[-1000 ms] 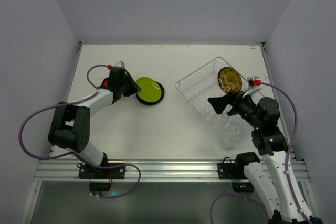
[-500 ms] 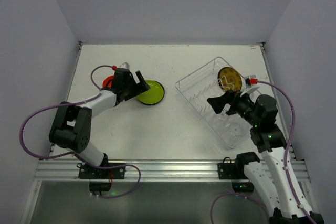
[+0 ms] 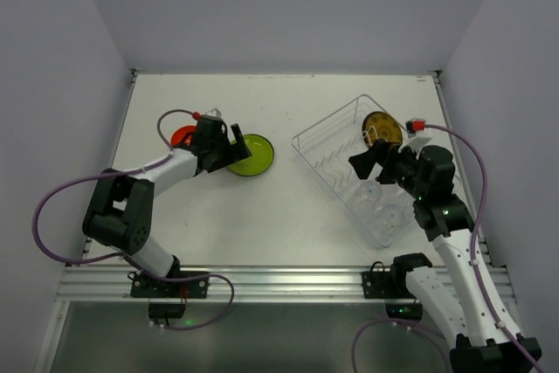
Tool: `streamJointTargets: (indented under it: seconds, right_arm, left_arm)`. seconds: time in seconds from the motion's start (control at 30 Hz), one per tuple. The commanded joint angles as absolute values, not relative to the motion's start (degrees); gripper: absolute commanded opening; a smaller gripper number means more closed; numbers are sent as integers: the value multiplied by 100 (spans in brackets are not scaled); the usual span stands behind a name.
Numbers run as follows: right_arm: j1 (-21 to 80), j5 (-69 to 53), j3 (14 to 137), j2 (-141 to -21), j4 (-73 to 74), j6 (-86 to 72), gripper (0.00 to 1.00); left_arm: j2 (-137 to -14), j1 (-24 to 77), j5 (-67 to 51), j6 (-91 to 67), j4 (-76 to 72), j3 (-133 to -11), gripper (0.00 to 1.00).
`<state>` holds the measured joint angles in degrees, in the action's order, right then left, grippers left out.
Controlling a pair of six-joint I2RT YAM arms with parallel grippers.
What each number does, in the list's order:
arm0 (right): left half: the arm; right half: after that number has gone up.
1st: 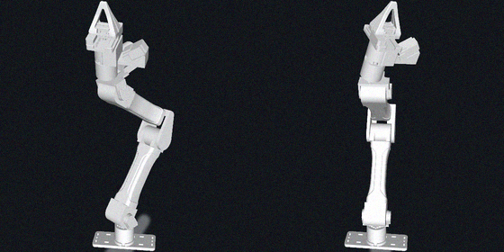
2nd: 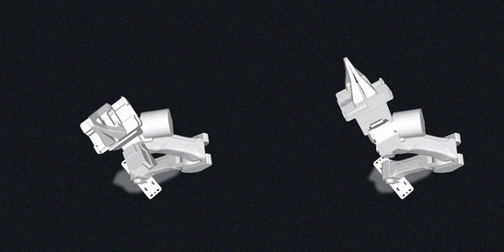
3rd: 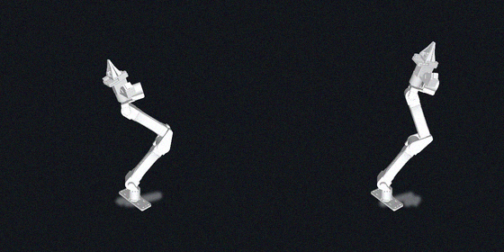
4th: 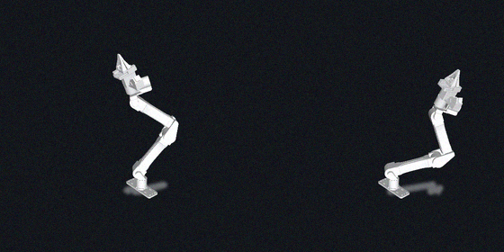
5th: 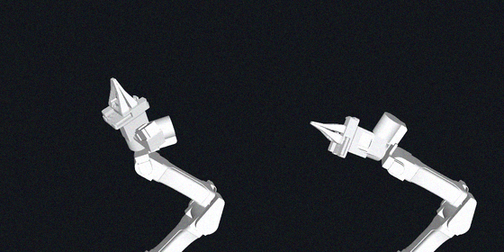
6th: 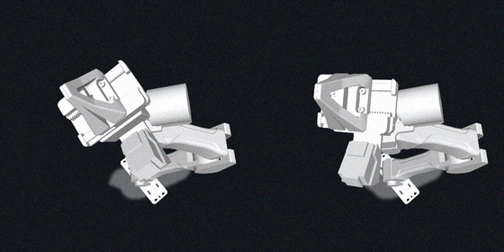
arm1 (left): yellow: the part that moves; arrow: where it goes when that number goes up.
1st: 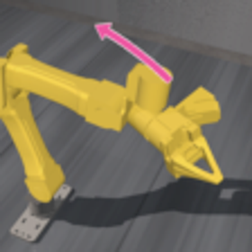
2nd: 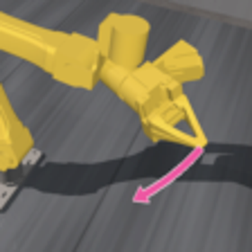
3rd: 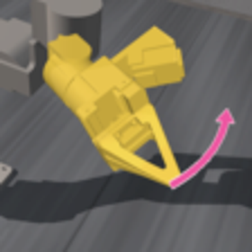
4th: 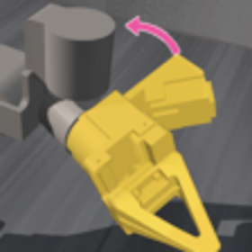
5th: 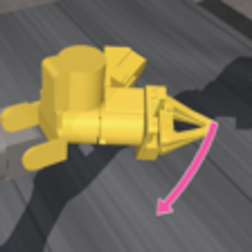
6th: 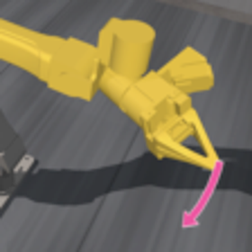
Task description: Unload the mixed dishes from the dish rack
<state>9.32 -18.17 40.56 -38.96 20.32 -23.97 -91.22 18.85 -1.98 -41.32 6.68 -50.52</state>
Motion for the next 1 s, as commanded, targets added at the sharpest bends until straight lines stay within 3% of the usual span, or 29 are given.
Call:
streamJointTargets:
  seconds: [0.0,0.3,0.63,0.8,0.93,0.97]
  right_arm:
    - [914,-654,4500,-4209,2153,-2320,99]
    - [923,325,4878,-4763,2364,-2329,99]
    - [905,1590,5043,-5343,1600,-1189,99]
    - [387,853,5870,-6616,1881,-546,99]
    - [202,1273,6555,-7627,1854,402,97]
    - [202,1344,6652,-7812,1881,604,93]
  left_arm:
    - [-9193,1907,-132,-3876,1194,-5519,100]
    - [-8816,1916,-79,-3709,1845,-5871,100]
    - [-6664,2065,-360,-3174,2469,-5739,100]
    - [-5724,2092,-36,-2400,3488,-5968,100]
    - [-5143,2092,26,-1812,3631,-5470,100]
    - [-4846,2118,44,-1819,3360,-5258,100]
